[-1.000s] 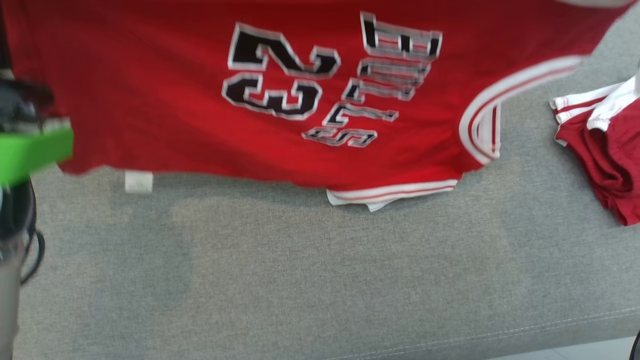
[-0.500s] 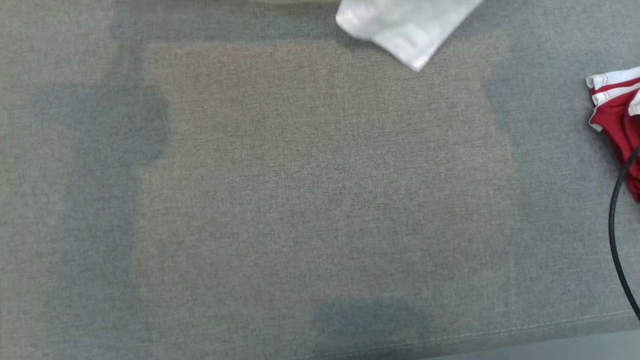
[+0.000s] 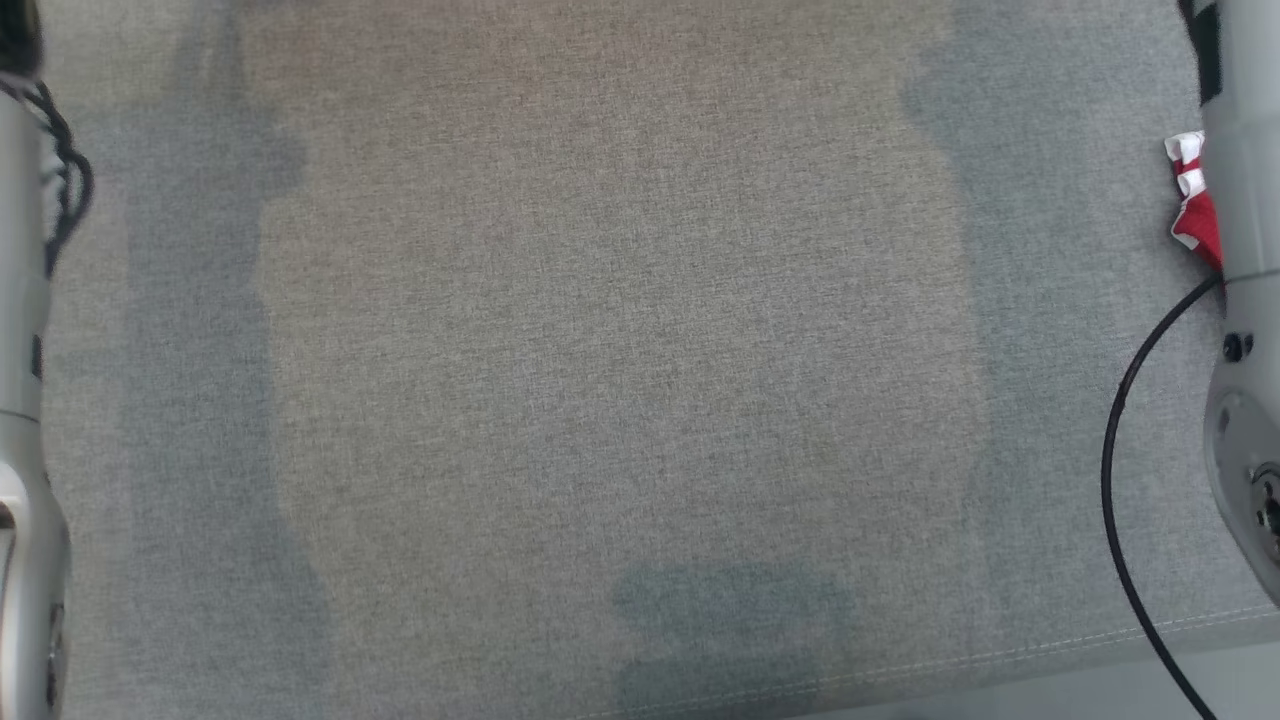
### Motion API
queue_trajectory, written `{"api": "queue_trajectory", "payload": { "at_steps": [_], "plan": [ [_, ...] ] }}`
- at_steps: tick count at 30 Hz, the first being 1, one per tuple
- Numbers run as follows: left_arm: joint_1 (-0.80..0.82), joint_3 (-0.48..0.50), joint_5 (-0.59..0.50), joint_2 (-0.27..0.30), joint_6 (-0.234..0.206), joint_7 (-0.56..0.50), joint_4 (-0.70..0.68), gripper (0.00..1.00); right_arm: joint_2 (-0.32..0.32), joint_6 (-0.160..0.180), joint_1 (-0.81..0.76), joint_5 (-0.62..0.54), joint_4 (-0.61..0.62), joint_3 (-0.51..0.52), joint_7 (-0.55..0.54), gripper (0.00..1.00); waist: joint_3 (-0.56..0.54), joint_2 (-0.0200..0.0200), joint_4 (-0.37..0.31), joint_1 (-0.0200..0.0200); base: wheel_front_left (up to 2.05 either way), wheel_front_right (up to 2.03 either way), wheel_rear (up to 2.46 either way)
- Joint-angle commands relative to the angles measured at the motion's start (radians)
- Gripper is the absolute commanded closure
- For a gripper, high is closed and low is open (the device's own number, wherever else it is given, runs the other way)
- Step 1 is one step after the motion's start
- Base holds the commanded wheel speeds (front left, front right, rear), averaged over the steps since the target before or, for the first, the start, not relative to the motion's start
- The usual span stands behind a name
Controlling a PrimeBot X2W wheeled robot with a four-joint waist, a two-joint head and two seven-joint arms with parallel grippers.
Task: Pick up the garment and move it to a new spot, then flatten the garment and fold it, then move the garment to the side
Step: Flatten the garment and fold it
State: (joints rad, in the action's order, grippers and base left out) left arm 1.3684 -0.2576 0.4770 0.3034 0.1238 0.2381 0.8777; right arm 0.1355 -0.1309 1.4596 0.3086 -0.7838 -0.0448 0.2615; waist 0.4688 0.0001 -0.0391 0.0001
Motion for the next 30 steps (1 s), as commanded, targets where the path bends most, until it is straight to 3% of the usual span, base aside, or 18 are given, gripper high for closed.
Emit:
{"api": "queue_trajectory", "payload": {
  "at_steps": [1, 6, 10, 20, 30],
  "plan": [
    [-0.03, 0.0, 0.02, -0.004, 0.005, 0.004, 0.026, 1.0, -0.003, 0.0, -0.027, 0.006, -0.011, -0.004, 0.004, 1.0, 0.007, -0.0001, 0.0, -0.0001, 0.0, 0.0, 0.0],
    [-0.141, -0.017, 0.103, -0.05, 0.007, 0.019, 0.085, 1.0, -0.008, 0.0, -0.19, 0.054, 0.005, -0.021, 0.004, 1.0, 0.021, -0.0001, 0.018, -0.0001, 0.0, 0.0, 0.0],
    [-0.275, -0.021, 0.174, -0.066, 0.007, 0.028, 0.051, 1.0, 0.002, 0.0, -0.385, 0.136, 0.103, -0.048, 0.004, 1.0, 0.014, -0.0001, 0.038, -0.0001, 0.0, 0.0, 0.0],
    [-0.729, 0.027, 0.15, -0.029, 0.007, 0.028, -0.216, 1.0, 0.031, 0.0, -0.964, 0.261, 0.442, -0.073, 0.004, 1.0, -0.074, -0.0001, 0.032, -0.0001, 0.0, 0.0, 0.0],
    [-1.115, 0.065, 0.105, 0.029, -0.092, 0.01, -0.548, 1.0, 0.029, 0.0, -1.366, 0.293, 0.701, -0.048, -0.057, 1.0, -0.183, -0.0001, 0.005, -0.0001, 0.0, 0.0, 0.0]
  ]
}}
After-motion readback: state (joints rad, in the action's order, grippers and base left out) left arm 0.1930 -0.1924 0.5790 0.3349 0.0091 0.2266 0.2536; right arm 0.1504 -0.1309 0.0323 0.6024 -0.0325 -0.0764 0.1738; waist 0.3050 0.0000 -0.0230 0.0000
